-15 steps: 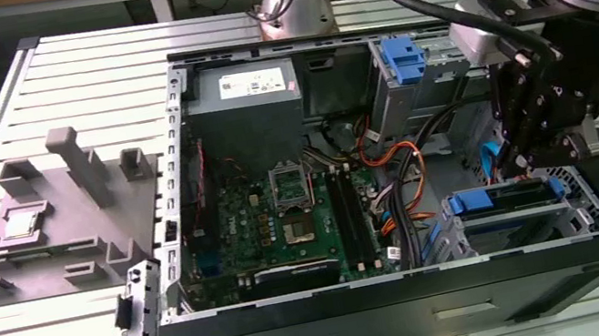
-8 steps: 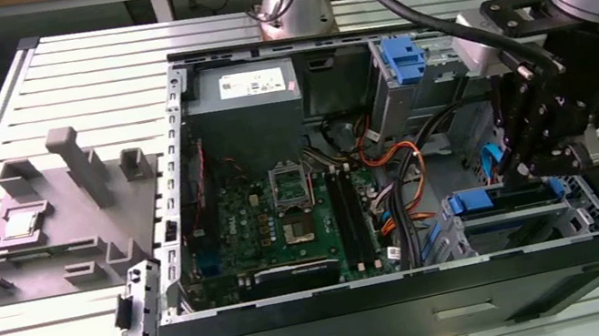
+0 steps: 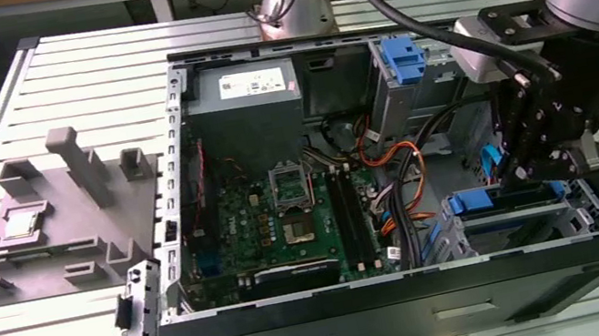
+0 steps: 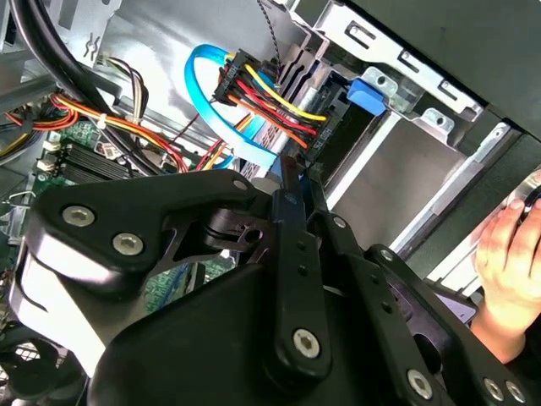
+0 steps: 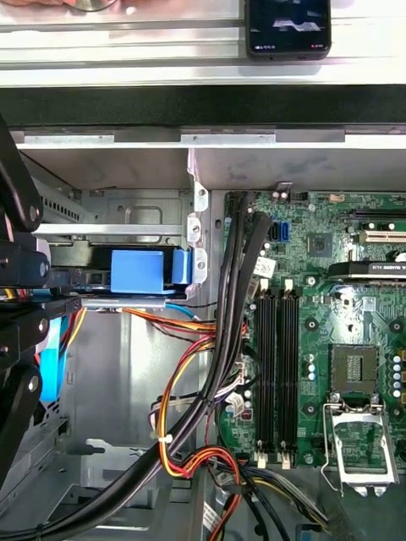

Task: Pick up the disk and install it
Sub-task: 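Insert the second disk wire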

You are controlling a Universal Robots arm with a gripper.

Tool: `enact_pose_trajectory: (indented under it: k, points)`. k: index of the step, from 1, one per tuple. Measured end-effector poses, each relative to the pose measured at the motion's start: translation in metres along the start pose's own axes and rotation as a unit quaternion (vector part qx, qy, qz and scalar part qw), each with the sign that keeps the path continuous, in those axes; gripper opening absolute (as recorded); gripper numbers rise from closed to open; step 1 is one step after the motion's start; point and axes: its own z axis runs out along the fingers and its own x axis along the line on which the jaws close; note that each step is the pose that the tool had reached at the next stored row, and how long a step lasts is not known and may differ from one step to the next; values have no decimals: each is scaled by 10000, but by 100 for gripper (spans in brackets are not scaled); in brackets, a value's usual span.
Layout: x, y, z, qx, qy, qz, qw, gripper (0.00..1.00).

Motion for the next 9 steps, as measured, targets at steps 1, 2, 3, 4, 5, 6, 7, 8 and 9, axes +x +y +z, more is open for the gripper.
enact_pose_trajectory:
  k: [1,2,3,4,5,6,7,8,9]
  points:
    - [1,0,2,0,1,0,10000,16]
    - [1,0,5,0,1,0,10000,16]
    - [2,0,10,0,0,0,10000,16]
    - [2,1,16,0,-1,0,10000,16]
    - [2,1,18,0,0,0,10000,16]
    - [3,1,21,0,1,0,10000,16]
    - [4,1,24,1,1,0,10000,16]
    - [4,1,26,1,1,0,10000,16]
    - [4,1,27,0,1,0,10000,16]
